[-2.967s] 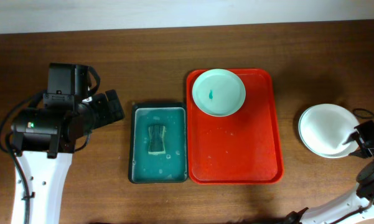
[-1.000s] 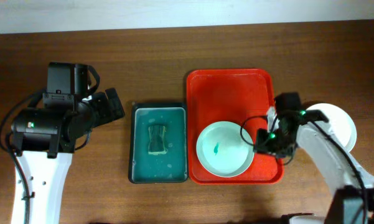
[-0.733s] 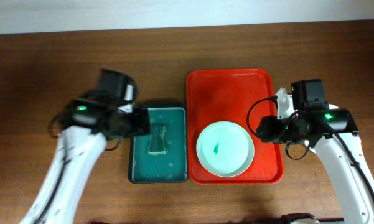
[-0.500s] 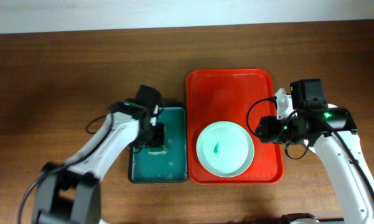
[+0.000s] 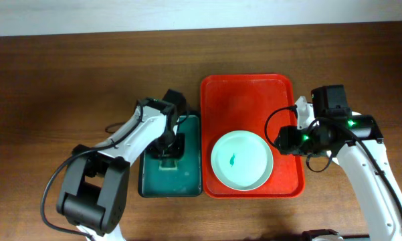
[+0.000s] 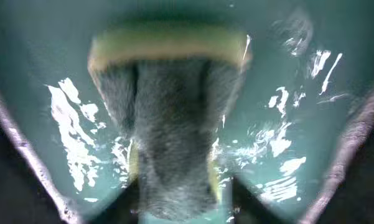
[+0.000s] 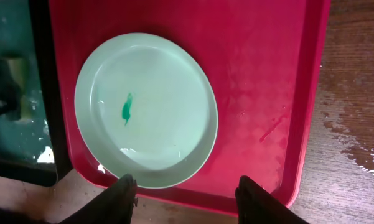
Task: Clean dirty plates on tray and stack at the side
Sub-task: 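Grasp the sponge in the water tray with the left gripper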
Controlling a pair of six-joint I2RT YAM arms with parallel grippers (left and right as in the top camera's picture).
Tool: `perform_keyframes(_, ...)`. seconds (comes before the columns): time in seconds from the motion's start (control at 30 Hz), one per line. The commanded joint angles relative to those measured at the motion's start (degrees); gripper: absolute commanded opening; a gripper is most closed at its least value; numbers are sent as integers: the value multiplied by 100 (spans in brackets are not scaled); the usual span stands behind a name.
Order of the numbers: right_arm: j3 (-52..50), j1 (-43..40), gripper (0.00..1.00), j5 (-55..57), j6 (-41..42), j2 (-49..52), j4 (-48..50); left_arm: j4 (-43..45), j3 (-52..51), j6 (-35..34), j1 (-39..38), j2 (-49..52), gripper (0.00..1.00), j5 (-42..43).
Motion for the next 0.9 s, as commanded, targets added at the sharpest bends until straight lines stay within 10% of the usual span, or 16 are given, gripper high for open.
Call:
perform_keyframes(0.0, 74, 15, 54, -31, -61, 22, -24, 33, 295, -11, -22, 24, 68, -599)
perform_keyframes(0.13, 74, 15, 54, -28, -61, 22, -13, 603, 151, -11, -22, 28, 64, -1064)
perform_keyframes(0.37, 74, 15, 53, -31, -61, 22, -44, 1467, -527, -9, -22, 28, 0, -791)
perform_keyframes(0.57, 74, 15, 53, -31, -61, 22, -74, 962, 35, 52, 35, -94, 0, -789)
perform_keyframes(0.73, 74, 15, 52, -31, -61, 22, -87, 81, 977, 50, 70, -310, 66, -787)
perform_keyframes(0.87, 74, 15, 53, -28, -61, 22, -87, -334, 909, 44, 66, -332, 66, -787)
